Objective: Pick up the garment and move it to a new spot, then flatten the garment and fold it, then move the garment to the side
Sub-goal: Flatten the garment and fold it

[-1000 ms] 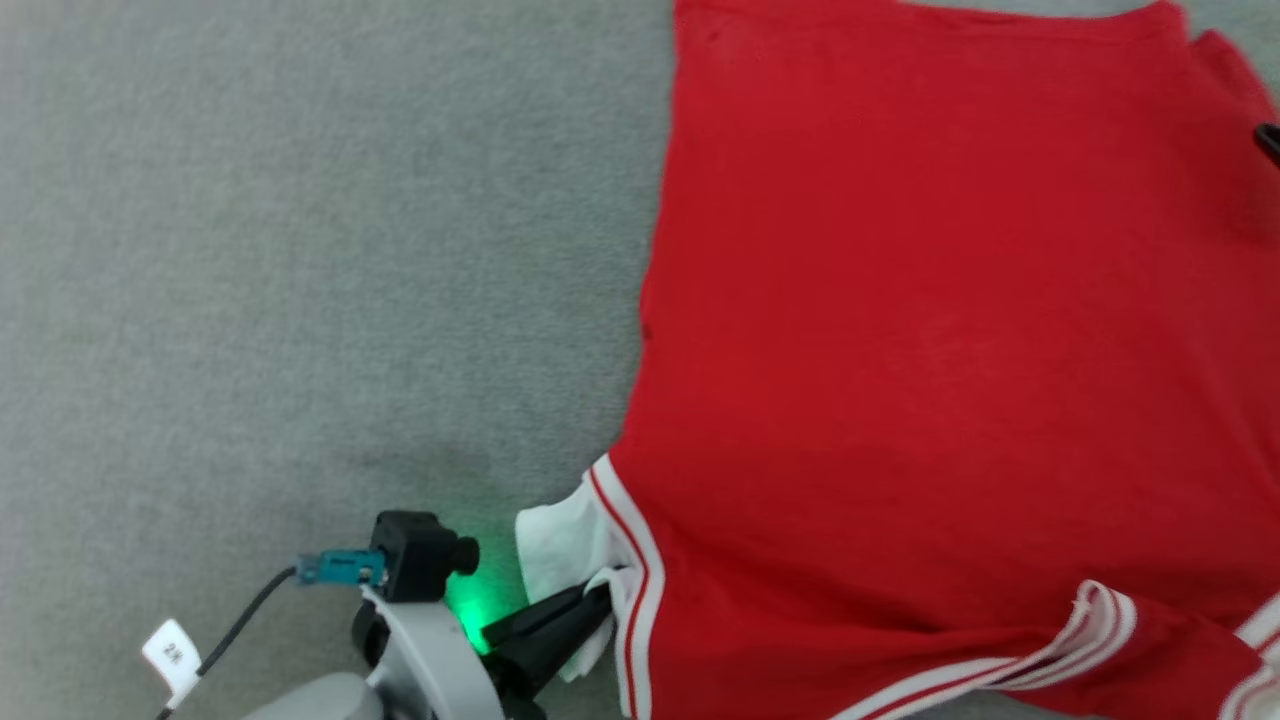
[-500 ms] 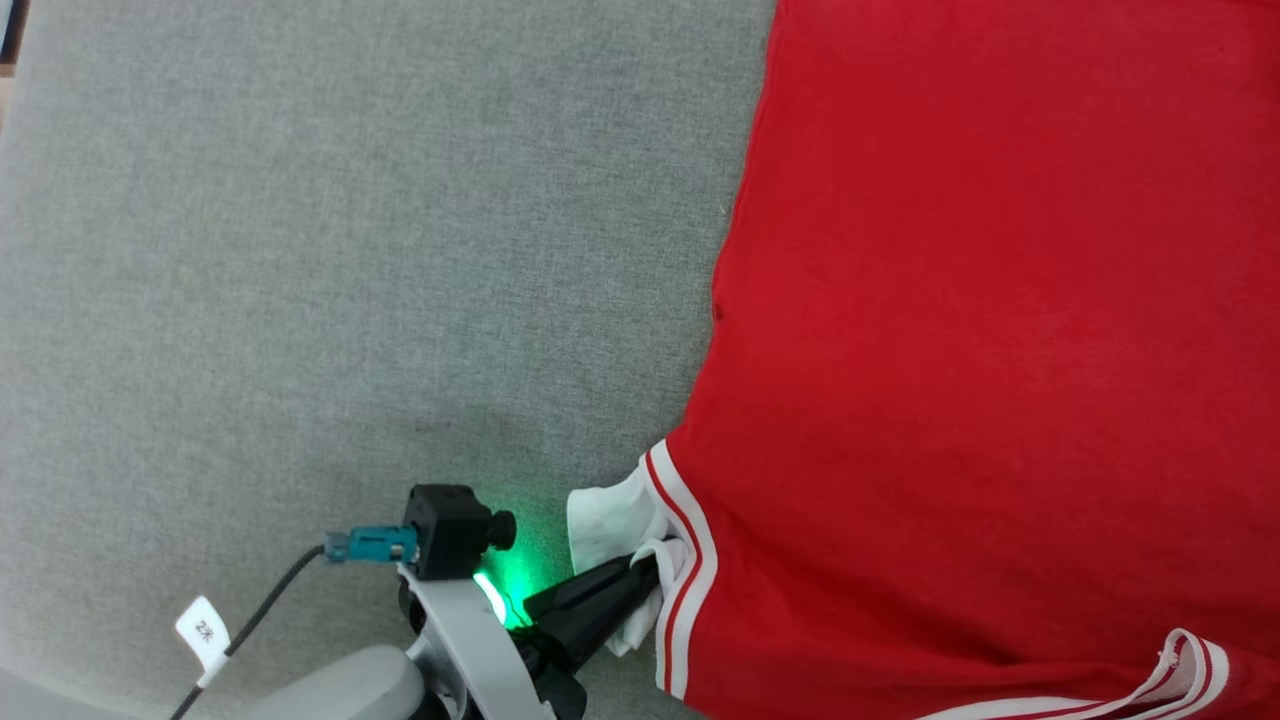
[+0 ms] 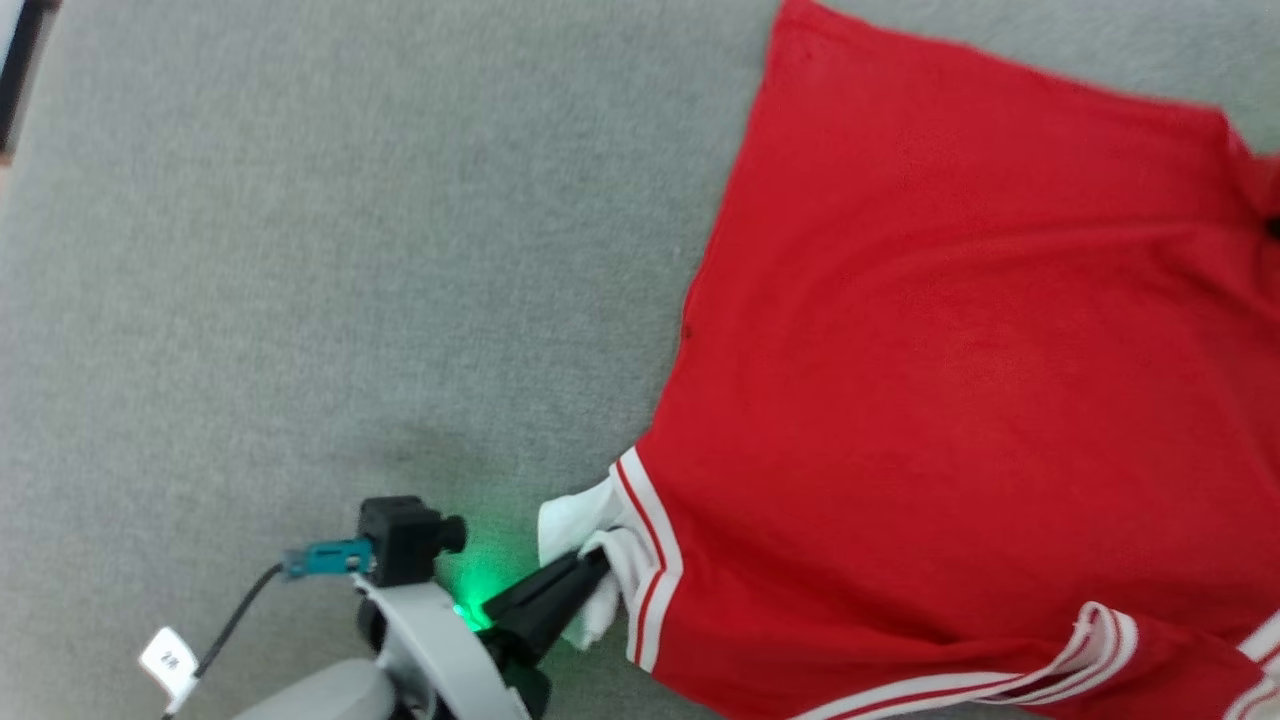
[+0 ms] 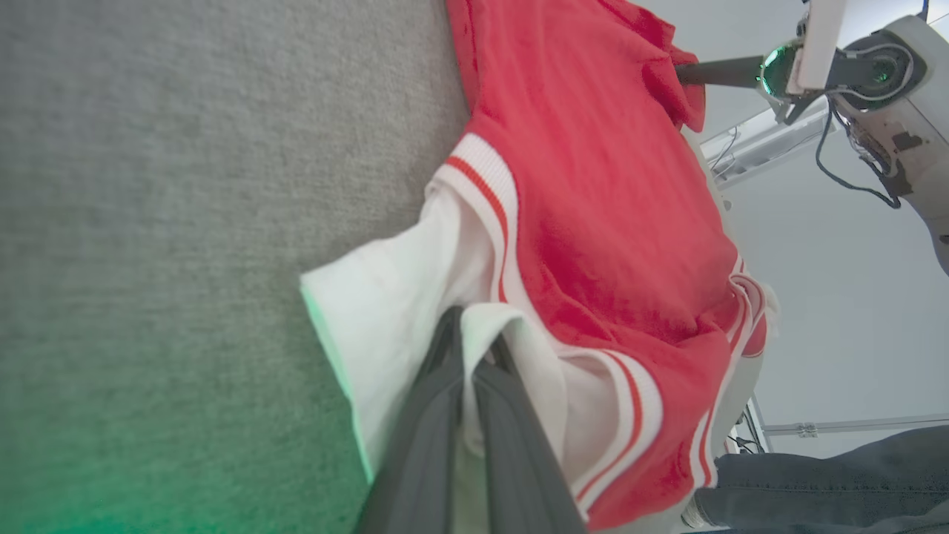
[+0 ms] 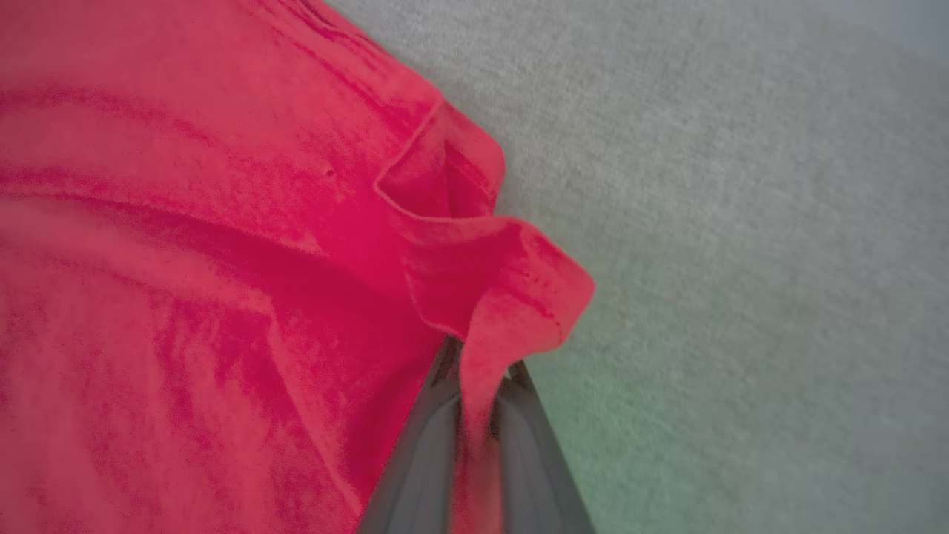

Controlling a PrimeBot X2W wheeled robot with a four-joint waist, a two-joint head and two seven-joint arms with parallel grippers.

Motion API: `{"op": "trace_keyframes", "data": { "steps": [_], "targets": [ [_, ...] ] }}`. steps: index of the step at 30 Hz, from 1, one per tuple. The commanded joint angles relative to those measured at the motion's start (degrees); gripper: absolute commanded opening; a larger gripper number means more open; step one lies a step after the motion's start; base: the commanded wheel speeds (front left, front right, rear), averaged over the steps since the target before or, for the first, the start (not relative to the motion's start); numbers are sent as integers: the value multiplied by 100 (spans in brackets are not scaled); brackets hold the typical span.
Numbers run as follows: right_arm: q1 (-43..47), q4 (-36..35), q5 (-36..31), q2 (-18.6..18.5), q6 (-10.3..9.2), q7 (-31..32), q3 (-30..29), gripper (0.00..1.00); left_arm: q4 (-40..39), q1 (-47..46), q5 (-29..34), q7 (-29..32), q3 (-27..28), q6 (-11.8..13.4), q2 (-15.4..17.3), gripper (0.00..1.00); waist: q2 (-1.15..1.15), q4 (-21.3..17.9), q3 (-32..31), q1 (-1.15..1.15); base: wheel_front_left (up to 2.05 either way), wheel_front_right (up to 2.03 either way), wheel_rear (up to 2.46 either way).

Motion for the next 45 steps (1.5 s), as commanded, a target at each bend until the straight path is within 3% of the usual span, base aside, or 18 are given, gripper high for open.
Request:
{"op": "trace_keyframes", "data": {
  "steps": [1, 9, 14, 20, 25, 26, 27, 28, 39, 45],
  "targets": [
    [276, -219, 177, -182, 2, -16, 44, 0, 161, 110, -63, -37, 103, 69, 166, 0, 0, -346, -492, 0, 0, 0, 0],
    [2081, -1667, 1159, -1199, 2, -204, -97, 0, 158, 451, 22, -92, 457, 50, 336, 0, 0, -726, -838, 0, 0, 0, 0],
    [3554, -2354, 1542, -1471, 2, -778, -258, 0, 231, 564, 91, -88, 692, 55, 324, 0, 0, -904, -914, 0, 0, 0, 0],
    [5065, -2781, 1497, -1180, 2, -1431, -298, 0, 321, 769, 213, -89, 1031, 53, 222, 0, 0, -1070, -964, 0, 0, 0, 0],
    [5464, -2727, 1123, -715, 2, -1450, -289, 0, 383, 915, 296, -89, 1153, 52, 195, 0, 0, -1199, -1042, 0, 0, 0, 0],
    [5450, -2687, 1013, -632, 2, -1489, -343, 4, 395, 921, 306, -90, 1145, 52, 201, 0, 0, -1213, -1062, 0, 0, 0, 0],
    [5420, -2628, 905, -546, 1, -1556, -442, 39, 407, 933, 317, -90, 1139, 52, 206, 0, 0, -1227, -1080, 0, 0, 0, 0],
    [5383, -2580, 807, -484, -2, -1616, -553, 98, 420, 942, 322, -90, 1138, 52, 208, 0, 0, -1240, -1101, 0, 0, 0, 0],
    [5067, -2790, 417, -656, -2, -1474, -1959, 100, 388, 982, 374, -87, 1087, 50, 78, 0, 0, -1076, -1245, 0, 0, 0, 0],
    [3806, -2689, -472, 27, -2, -1459, -2011, 100, 384, 799, 474, -71, 975, 49, -59, 0, 0, -826, -1165, 0, 0, 0, 0]
  ]
}}
